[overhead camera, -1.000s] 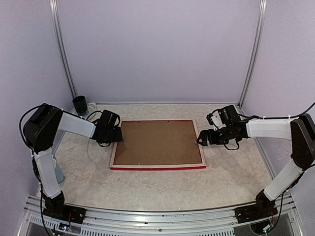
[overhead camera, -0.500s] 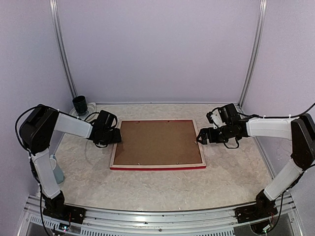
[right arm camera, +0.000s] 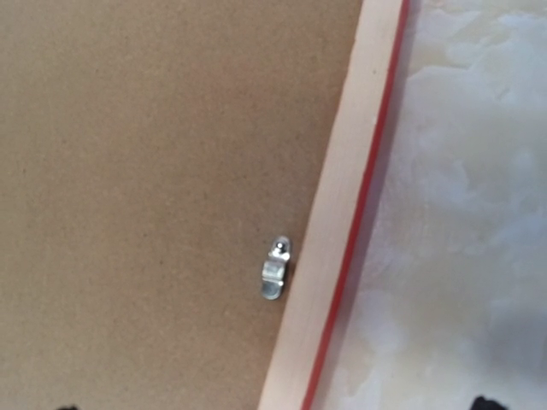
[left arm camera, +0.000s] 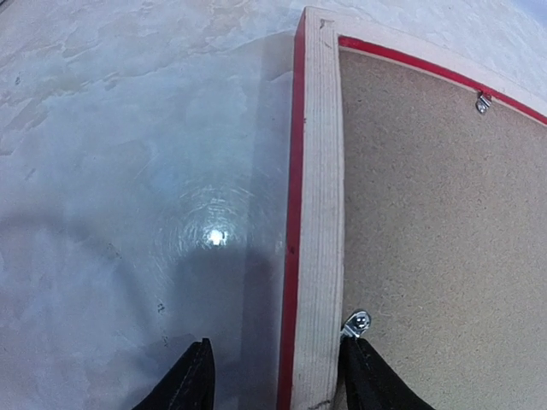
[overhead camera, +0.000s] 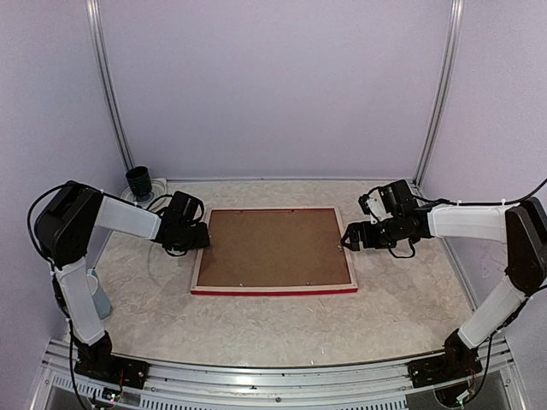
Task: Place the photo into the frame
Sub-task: Press the fastener onto the backboard.
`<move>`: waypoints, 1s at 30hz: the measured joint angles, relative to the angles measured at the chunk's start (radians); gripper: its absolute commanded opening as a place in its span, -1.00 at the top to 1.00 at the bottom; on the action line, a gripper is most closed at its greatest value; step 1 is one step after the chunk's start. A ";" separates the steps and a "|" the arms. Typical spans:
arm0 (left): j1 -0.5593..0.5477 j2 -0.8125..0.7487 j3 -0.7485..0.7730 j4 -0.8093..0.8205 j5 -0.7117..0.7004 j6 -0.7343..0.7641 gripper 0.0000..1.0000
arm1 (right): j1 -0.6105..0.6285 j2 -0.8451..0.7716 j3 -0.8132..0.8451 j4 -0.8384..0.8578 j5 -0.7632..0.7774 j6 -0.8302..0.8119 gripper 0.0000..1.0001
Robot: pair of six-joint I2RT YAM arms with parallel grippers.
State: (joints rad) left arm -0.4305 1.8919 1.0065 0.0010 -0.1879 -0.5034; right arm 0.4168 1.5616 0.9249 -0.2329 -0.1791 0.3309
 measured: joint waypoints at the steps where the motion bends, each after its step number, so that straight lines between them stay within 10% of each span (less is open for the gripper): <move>1: 0.000 0.002 0.001 0.002 0.001 0.000 0.13 | 0.000 0.000 0.000 0.000 0.000 0.000 -0.98; 11: 0.000 0.033 0.019 0.056 -0.003 -0.003 0.59 | 0.000 0.000 0.000 0.003 -0.002 0.000 -0.98; 30: 0.002 0.025 -0.016 0.114 -0.011 -0.017 0.42 | 0.007 0.232 0.130 0.007 0.077 -0.004 -0.37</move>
State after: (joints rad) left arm -0.4282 1.9167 0.9901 0.1154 -0.1986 -0.5201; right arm 0.4236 1.7931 1.0546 -0.2260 -0.1017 0.3271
